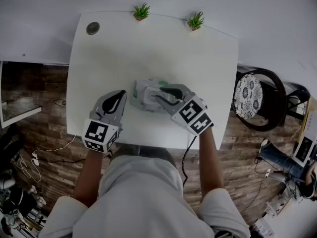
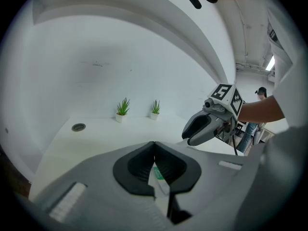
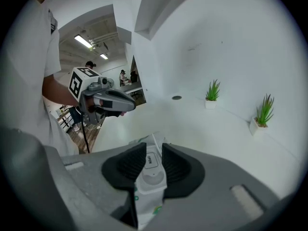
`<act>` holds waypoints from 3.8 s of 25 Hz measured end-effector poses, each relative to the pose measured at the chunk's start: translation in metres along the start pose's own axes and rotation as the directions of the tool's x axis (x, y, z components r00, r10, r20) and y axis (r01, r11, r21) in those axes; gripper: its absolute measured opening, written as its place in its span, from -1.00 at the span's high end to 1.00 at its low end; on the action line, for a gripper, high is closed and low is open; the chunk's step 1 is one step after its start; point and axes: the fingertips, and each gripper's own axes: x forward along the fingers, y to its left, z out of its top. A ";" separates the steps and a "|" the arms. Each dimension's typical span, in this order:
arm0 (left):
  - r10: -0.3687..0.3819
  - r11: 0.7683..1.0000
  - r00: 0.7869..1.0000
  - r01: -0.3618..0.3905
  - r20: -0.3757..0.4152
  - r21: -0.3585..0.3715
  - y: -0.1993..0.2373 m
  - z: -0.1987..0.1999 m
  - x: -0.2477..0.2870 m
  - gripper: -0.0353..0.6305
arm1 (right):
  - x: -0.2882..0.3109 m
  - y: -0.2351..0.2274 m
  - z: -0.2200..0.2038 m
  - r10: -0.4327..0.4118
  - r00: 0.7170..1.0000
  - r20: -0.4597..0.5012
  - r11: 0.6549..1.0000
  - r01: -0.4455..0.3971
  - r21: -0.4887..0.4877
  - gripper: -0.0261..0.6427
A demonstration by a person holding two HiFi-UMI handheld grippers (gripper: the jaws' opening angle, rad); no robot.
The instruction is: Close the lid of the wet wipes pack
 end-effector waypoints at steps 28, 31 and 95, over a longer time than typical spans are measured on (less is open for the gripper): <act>-0.038 0.999 0.999 0.038 -0.025 0.029 -0.013 -0.020 -0.023 0.87 | 0.038 0.040 -0.053 0.009 0.982 -0.187 0.998 -0.020 -0.062 0.60; -0.038 0.999 0.999 0.039 -0.027 0.028 -0.014 -0.021 -0.023 0.87 | 0.039 0.042 -0.053 0.015 0.983 -0.186 0.998 -0.024 -0.051 0.61; -0.031 0.975 0.919 -0.059 0.393 0.215 -0.044 0.106 -0.189 0.87 | -0.211 0.118 0.011 -0.763 0.541 0.354 0.646 0.633 0.427 0.91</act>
